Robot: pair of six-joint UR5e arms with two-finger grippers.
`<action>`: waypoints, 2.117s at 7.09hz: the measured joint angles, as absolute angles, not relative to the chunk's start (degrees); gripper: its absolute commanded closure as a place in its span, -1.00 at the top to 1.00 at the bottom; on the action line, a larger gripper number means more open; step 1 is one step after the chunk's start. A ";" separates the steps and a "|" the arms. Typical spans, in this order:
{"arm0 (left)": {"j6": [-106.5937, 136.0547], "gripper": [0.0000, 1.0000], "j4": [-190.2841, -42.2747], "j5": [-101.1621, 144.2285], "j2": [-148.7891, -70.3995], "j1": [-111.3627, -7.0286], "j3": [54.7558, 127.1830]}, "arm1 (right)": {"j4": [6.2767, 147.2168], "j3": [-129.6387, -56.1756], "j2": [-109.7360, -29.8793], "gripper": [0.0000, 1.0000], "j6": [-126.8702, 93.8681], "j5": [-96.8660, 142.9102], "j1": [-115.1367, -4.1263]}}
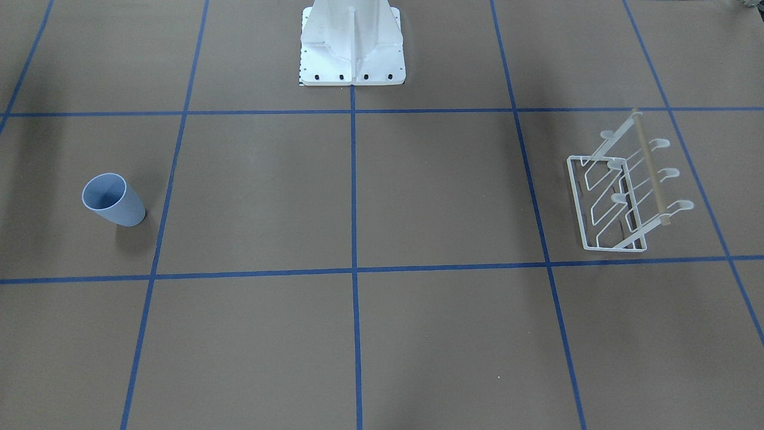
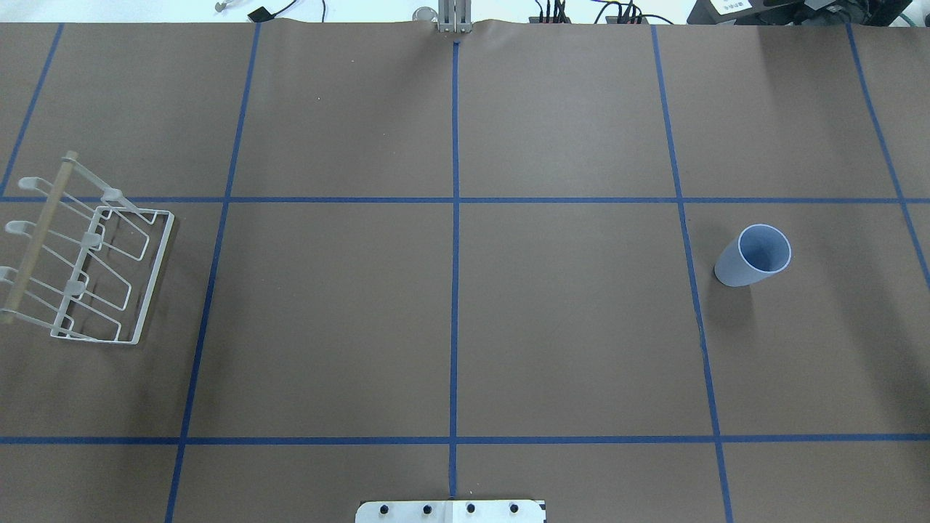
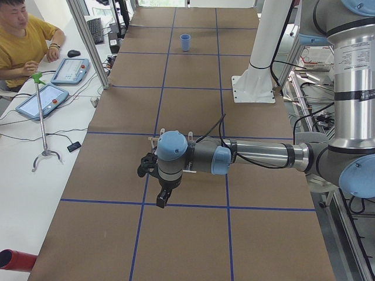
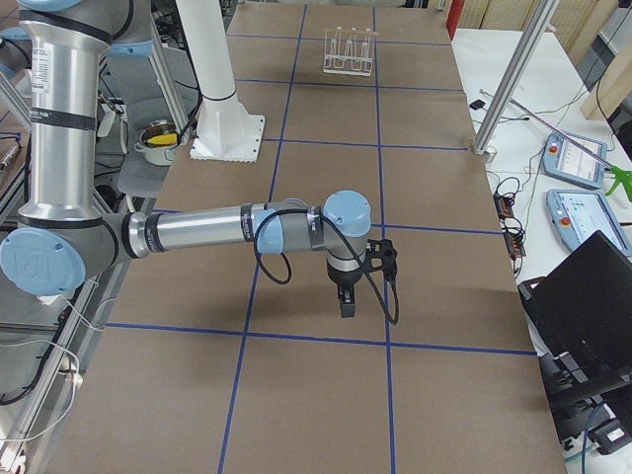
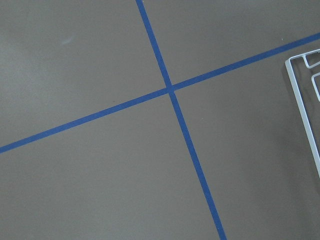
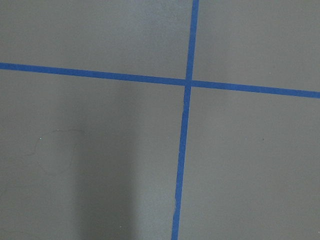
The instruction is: Hang cup on cup holder
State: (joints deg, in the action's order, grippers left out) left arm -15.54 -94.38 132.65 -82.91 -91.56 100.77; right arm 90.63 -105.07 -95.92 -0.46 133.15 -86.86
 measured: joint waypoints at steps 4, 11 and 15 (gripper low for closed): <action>-15.53 0.97 -95.09 132.79 -84.62 -91.54 102.15 | 79.02 -105.25 -94.71 1.00 -4.22 138.72 -81.72; -15.76 0.97 -98.85 133.15 -86.28 -91.49 100.97 | 63.68 -105.21 -92.28 0.72 -33.91 123.16 -58.83; -15.81 0.97 -99.22 133.16 -86.14 -91.49 100.73 | 63.56 -104.59 -91.69 -1.00 -35.40 120.64 -53.95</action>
State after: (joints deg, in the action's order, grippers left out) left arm -15.81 -99.22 133.16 -86.14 -91.49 100.73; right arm 63.56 -104.59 -91.69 -35.40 120.64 -53.95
